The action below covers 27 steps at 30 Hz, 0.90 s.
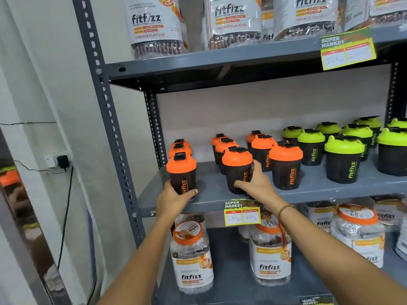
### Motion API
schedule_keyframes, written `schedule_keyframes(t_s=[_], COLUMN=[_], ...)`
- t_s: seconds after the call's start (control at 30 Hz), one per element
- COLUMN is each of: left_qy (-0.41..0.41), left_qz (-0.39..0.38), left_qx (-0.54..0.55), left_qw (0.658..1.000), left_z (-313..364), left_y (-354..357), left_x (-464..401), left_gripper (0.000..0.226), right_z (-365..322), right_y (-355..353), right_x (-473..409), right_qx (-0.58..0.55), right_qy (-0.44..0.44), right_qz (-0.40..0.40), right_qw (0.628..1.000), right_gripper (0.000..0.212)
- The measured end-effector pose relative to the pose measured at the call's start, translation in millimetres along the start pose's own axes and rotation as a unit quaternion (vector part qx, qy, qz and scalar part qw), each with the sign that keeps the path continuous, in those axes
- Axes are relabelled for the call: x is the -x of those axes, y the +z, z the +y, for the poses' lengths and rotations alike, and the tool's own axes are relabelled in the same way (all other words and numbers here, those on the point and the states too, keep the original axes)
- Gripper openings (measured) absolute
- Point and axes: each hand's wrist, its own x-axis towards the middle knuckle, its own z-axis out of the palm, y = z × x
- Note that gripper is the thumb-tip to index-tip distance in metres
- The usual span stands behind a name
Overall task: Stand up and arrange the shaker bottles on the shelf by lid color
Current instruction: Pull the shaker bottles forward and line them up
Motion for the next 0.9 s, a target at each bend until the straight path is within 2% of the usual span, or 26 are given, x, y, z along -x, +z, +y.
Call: schedule_keyframes(t_s=[0.1,0.33,0.53,0.9], left_qy=[0.004,0.022,0.026,0.028], left_qz=[0.008,0.015,0.024,0.043], left_qx=[-0.001,-0.021,-0.018,-0.034], left_qw=[1.0,0.999,0.999,0.998], left_z=[0,3,3,5], left_y=[-1,-2,-2,0], left_x=[1,7,9,11], left_gripper=[0.07,0.071,0.07,0.067], right_z=[-1,-2,2,10], right_y=[3,7,3,0], right_x=[1,3,-1,-6], right_qx=[0.014,0.061,0.05,0.025], right_qy=[-0.007,-0.008,-0.024,-0.055], right_qz=[0.016,0.031,0.003,-0.033], right_qw=[1.0,0.998,0.998,0.998], right_gripper=[0.088,0.094,0.078,0.07])
